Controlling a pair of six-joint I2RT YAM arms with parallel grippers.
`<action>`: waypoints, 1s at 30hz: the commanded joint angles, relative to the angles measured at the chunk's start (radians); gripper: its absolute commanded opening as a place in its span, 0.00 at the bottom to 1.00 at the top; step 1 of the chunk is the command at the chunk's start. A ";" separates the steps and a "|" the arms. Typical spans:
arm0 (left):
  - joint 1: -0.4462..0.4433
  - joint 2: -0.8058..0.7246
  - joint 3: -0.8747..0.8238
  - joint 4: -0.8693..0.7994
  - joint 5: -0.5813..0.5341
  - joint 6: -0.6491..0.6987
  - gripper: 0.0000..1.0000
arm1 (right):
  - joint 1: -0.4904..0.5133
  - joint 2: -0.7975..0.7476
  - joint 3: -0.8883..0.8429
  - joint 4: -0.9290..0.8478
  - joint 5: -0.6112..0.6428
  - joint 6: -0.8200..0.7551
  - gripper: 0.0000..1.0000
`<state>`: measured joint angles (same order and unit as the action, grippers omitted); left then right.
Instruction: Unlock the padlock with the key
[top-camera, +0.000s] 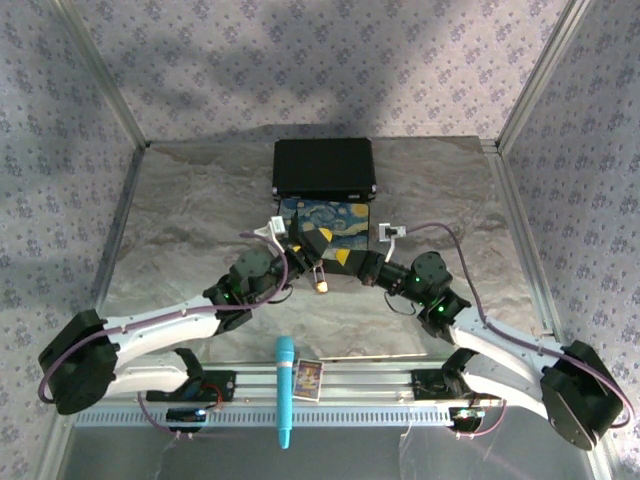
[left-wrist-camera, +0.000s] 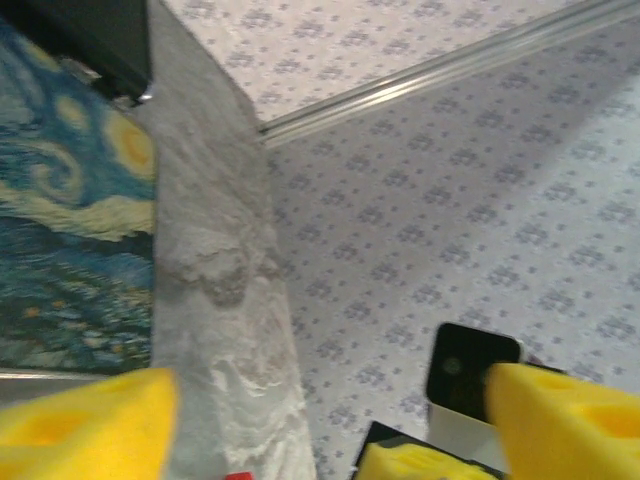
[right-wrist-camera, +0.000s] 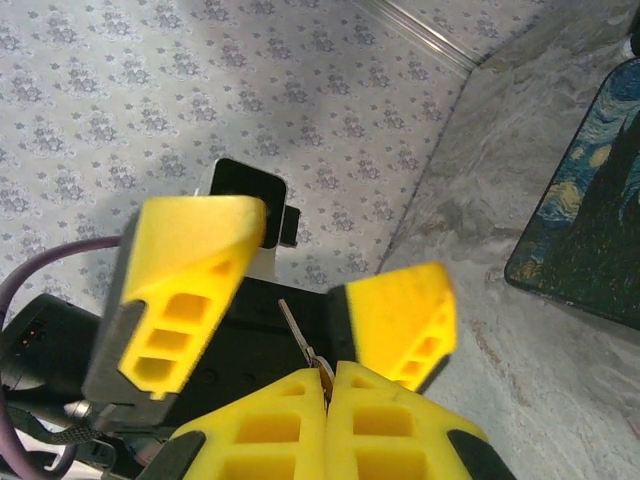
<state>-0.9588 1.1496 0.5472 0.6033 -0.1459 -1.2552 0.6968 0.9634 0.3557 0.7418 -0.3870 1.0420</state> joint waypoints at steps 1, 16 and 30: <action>0.008 -0.058 0.058 -0.171 -0.075 0.035 0.92 | -0.006 -0.033 -0.003 -0.063 0.028 -0.017 0.00; 0.010 -0.030 0.194 -0.761 -0.151 0.233 0.82 | -0.079 -0.144 -0.054 -0.256 -0.068 -0.077 0.00; -0.028 0.239 0.114 -0.492 -0.118 0.332 0.64 | -0.088 -0.260 -0.099 -0.548 0.062 -0.178 0.00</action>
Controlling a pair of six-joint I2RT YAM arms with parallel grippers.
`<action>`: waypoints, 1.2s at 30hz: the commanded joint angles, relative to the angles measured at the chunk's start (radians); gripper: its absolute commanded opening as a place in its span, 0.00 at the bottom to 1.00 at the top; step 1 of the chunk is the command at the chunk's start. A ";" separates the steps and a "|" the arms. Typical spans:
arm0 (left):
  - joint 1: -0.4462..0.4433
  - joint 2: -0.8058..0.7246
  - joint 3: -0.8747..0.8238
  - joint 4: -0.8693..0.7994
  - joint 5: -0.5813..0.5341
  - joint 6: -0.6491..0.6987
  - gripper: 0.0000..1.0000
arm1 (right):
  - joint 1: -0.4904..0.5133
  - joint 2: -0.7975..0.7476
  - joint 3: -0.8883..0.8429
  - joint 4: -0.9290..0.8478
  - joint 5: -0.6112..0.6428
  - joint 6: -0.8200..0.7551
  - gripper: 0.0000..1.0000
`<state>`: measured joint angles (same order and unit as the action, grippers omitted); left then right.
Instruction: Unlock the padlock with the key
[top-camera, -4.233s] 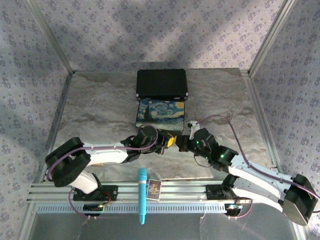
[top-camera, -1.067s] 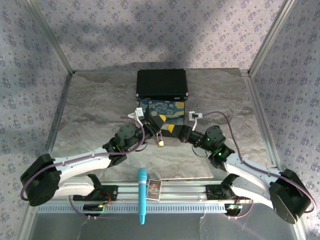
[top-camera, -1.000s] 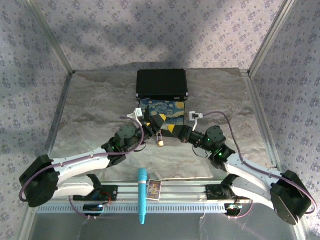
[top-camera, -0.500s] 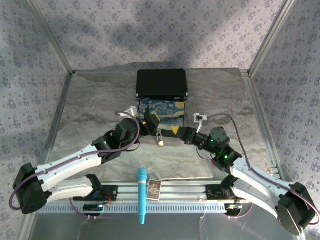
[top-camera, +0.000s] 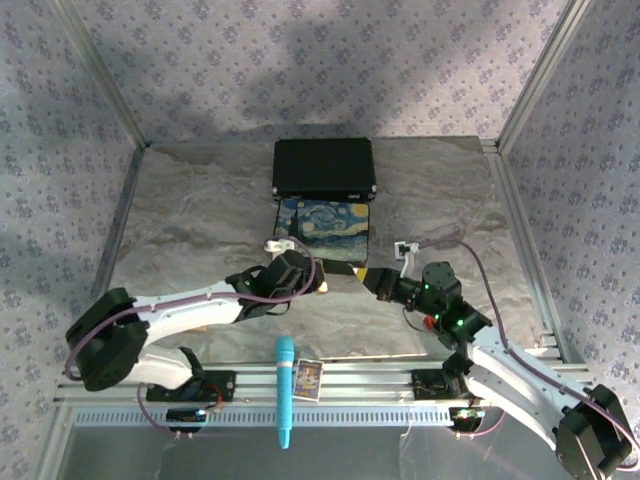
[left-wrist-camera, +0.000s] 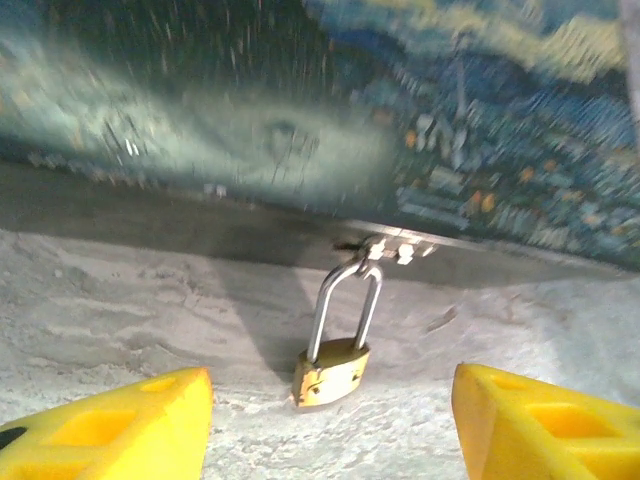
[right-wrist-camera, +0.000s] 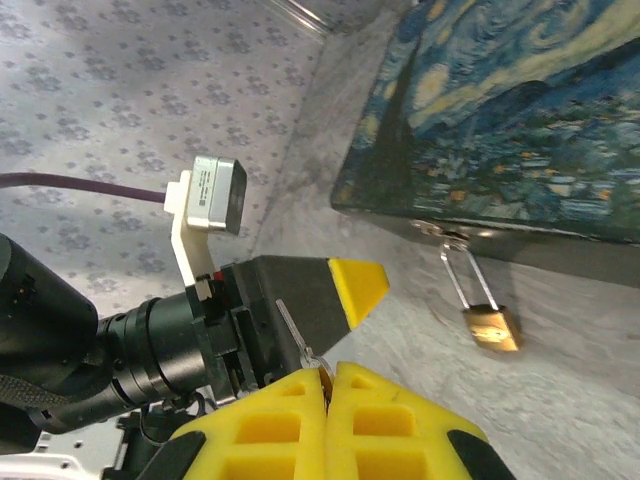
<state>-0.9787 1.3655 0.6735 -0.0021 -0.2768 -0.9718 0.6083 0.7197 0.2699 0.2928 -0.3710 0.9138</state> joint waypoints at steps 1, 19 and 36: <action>-0.008 0.043 -0.014 0.135 0.023 0.063 0.64 | 0.006 -0.020 -0.012 -0.128 0.065 -0.059 0.00; -0.017 0.214 -0.052 0.324 0.049 0.055 0.59 | 0.041 0.018 0.007 -0.219 0.150 -0.113 0.00; -0.041 0.263 -0.028 0.318 0.039 0.011 0.35 | 0.044 0.077 -0.010 -0.160 0.153 -0.079 0.00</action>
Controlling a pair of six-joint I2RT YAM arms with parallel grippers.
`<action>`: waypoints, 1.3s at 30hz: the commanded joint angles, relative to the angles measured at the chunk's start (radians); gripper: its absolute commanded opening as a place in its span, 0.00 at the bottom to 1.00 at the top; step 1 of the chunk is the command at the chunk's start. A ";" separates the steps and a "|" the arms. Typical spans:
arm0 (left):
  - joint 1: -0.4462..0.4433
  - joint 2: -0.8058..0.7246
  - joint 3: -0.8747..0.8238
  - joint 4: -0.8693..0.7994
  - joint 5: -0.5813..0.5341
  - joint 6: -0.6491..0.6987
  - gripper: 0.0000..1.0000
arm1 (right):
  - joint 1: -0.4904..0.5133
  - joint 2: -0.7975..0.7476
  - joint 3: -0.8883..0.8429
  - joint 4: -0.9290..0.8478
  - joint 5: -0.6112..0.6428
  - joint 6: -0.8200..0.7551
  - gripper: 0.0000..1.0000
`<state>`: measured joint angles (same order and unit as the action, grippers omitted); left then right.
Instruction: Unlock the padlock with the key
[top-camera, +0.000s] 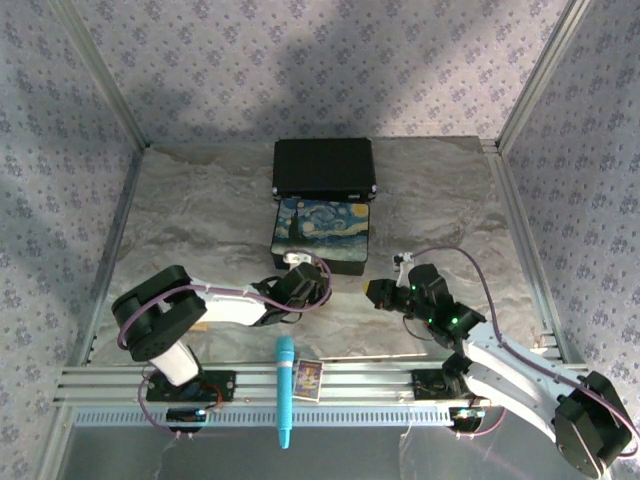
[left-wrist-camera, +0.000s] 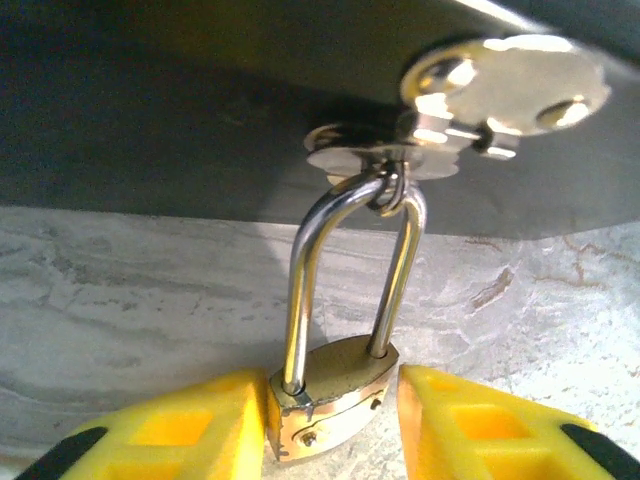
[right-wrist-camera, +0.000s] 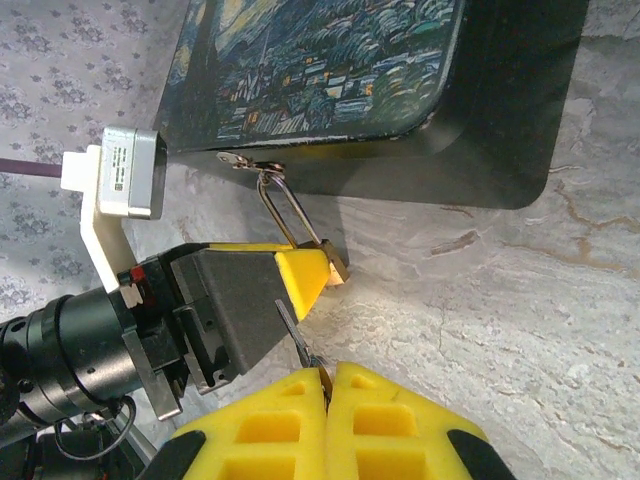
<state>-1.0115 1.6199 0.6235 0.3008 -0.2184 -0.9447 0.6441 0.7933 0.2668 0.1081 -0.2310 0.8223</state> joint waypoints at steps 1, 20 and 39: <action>-0.009 0.005 0.021 0.017 -0.021 -0.017 0.33 | 0.008 0.004 -0.007 0.028 0.014 0.017 0.00; -0.012 0.078 0.047 0.011 -0.078 -0.101 0.42 | 0.008 0.044 -0.023 0.067 0.033 0.054 0.00; -0.023 0.020 0.084 -0.089 -0.114 -0.160 0.18 | 0.002 0.145 -0.018 0.106 0.031 0.199 0.00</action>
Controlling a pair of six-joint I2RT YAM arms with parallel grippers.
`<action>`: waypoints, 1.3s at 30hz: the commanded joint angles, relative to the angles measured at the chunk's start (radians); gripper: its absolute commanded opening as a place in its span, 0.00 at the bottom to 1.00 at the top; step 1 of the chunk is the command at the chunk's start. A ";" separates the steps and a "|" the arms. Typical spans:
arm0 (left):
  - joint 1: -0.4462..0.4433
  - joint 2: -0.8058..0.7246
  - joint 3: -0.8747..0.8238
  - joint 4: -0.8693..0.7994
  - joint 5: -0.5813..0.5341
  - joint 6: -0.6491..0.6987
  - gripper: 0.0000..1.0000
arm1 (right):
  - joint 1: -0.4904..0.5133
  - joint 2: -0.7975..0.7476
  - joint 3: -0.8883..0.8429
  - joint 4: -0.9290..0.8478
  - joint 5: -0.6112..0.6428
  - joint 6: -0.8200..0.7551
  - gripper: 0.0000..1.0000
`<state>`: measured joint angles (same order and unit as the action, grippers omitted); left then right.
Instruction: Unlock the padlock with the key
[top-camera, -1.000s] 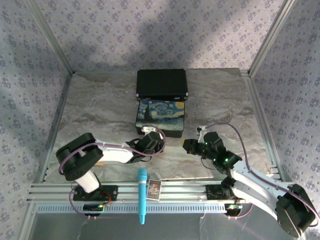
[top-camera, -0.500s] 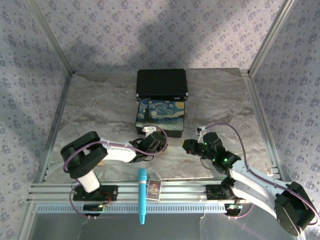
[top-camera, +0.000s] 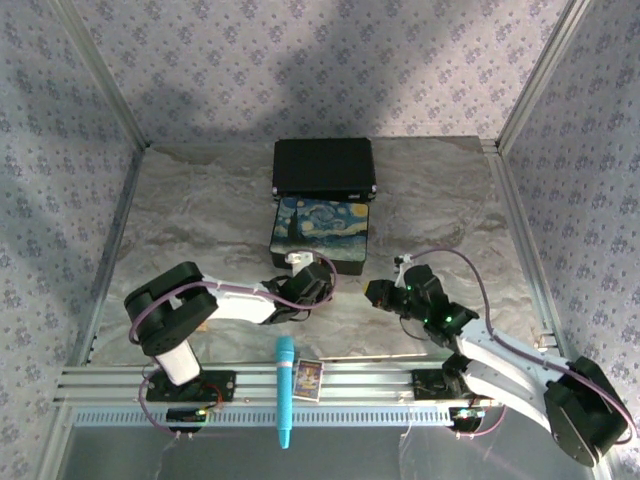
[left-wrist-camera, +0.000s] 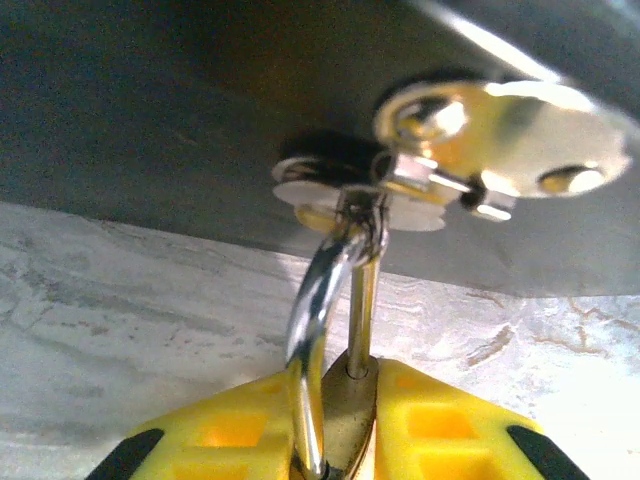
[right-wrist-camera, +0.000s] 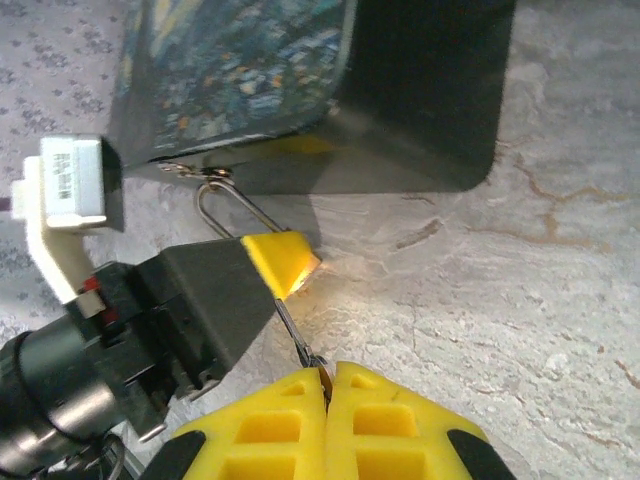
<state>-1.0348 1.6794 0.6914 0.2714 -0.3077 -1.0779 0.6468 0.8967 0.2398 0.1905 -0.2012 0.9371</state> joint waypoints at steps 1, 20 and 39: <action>0.002 -0.044 0.016 -0.057 -0.020 -0.030 0.18 | -0.001 0.068 0.014 0.035 -0.009 0.108 0.00; 0.091 -0.090 -0.073 0.215 0.190 -0.316 0.13 | 0.005 0.403 0.018 0.481 -0.211 0.350 0.00; 0.094 -0.102 -0.079 0.275 0.228 -0.362 0.09 | -0.025 0.504 0.029 0.589 -0.282 0.392 0.00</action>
<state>-0.9424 1.6173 0.6086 0.4938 -0.0895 -1.4345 0.6258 1.3907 0.2497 0.7609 -0.4652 1.3209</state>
